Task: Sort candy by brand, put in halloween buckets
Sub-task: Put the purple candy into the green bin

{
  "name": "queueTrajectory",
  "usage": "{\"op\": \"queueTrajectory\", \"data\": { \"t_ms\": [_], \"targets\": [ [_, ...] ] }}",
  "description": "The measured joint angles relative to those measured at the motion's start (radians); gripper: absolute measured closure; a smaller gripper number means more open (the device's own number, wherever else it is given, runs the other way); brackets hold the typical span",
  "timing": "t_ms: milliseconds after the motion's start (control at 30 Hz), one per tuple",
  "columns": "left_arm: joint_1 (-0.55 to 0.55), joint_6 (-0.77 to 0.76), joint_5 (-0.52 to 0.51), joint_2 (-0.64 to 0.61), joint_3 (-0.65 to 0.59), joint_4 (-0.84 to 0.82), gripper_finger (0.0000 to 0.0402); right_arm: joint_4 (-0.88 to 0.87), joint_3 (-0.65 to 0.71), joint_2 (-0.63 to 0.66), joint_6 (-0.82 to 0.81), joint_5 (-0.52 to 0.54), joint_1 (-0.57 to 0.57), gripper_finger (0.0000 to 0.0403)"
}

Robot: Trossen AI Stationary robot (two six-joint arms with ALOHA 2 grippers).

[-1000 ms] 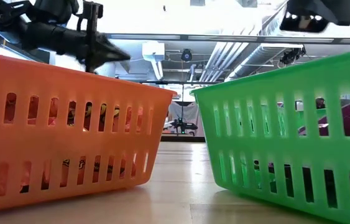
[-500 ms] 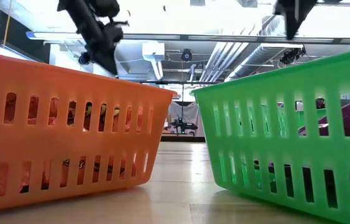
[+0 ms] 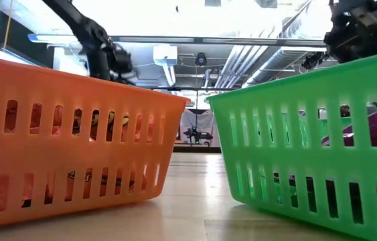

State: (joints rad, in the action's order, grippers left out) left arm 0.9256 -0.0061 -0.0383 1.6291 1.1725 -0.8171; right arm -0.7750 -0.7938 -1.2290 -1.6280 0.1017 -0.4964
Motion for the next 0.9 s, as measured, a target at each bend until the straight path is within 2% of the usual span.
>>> {"op": "queueTrajectory", "data": {
  "t_ms": [167, 333, 433, 567, 600, 733, 900],
  "targets": [
    [0.064, 0.053, 0.018, 0.119, 0.000, 0.008, 0.0203, 0.293, 0.071, -0.050, -0.100, 0.065, -0.008, 0.0399],
    [0.083, 0.042, 0.056, 0.206, 0.000, 0.012, 0.0210, 0.320, 0.034, -0.108, -0.075, 0.121, 0.005, 0.0401],
    [0.076, 0.026, 0.056, 0.214, 0.000, 0.030, 0.0254, 0.324, 0.014, -0.124, -0.049, 0.128, 0.013, 0.0401],
    [0.069, -0.007, 0.047, 0.162, 0.000, 0.072, 0.0371, 0.325, 0.004, -0.127, -0.021, 0.134, 0.013, 0.0402],
    [0.069, -0.021, 0.047, 0.149, 0.000, 0.085, 0.0385, 0.323, 0.004, -0.127, -0.021, 0.134, 0.013, 0.0402],
    [0.071, -0.093, 0.025, 0.128, -0.050, 0.146, 0.0398, 0.306, 0.004, -0.127, -0.011, 0.134, 0.014, 0.0403],
    [0.042, -0.181, 0.070, 0.107, -0.189, 0.259, 0.0401, 0.275, 0.004, -0.127, -0.001, 0.154, 0.014, 0.0403]
  ]
}}
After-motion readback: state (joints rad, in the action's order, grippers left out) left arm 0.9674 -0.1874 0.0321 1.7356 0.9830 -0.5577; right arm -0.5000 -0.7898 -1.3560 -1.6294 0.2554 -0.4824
